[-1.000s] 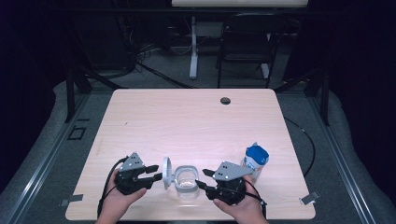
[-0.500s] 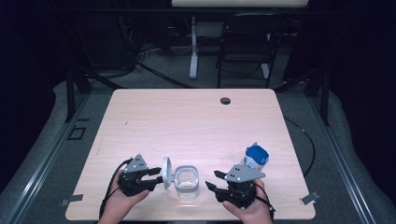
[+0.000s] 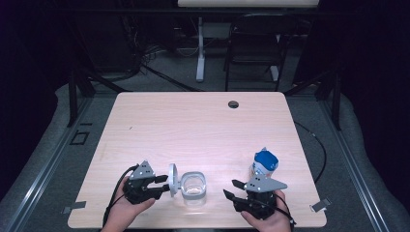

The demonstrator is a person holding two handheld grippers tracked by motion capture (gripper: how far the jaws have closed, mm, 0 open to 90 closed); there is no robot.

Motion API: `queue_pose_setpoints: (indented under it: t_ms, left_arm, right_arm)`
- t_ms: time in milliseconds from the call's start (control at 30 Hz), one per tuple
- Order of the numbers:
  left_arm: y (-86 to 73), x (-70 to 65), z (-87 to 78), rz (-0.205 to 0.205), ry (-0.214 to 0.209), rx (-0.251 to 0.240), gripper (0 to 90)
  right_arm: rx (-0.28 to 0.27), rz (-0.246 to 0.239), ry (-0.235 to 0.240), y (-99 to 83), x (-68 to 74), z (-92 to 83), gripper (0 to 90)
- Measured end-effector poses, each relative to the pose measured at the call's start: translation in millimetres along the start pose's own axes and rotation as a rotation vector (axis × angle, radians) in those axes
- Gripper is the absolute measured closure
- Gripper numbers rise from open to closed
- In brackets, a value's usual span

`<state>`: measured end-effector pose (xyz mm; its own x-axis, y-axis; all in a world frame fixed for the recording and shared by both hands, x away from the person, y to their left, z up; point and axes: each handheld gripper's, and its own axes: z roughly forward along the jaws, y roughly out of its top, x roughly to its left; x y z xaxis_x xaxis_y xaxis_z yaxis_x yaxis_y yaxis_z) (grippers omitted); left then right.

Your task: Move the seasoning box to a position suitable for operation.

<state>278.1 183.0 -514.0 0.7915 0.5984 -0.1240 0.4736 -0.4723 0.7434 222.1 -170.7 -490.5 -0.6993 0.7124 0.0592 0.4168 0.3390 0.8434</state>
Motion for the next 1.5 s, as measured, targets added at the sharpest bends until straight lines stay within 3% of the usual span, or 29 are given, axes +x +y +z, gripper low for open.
queue_pose_setpoints:
  t_ms: [367, 533, 1000, 1300, 1500]
  left_arm:
    - [2.9, 4.9, -14.5, -0.017, 0.022, -0.044, 58.6]
    - [1.7, 8.7, -17.5, -0.036, 0.036, -0.052, 57.9]
    - [-1.3, 16.3, -22.6, -0.063, 0.064, -0.066, 57.0]
    - [-2.5, 19.3, -24.5, -0.072, 0.073, -0.073, 56.8]
    - [-3.0, 20.0, -24.8, -0.076, 0.075, -0.073, 56.7]
  right_arm:
    - [0.004, 0.022, -0.029, -10.1, -9.5, -18.7, 55.5]
    - [0.054, 0.028, -0.057, -16.3, -14.5, -25.9, 56.0]
    - [0.108, 0.057, -0.111, -26.5, -28.1, -43.5, 55.6]
    - [0.107, 0.091, -0.154, -31.0, -36.8, -51.1, 55.2]
    - [0.098, 0.107, -0.191, -32.6, -44.4, -52.9, 50.0]
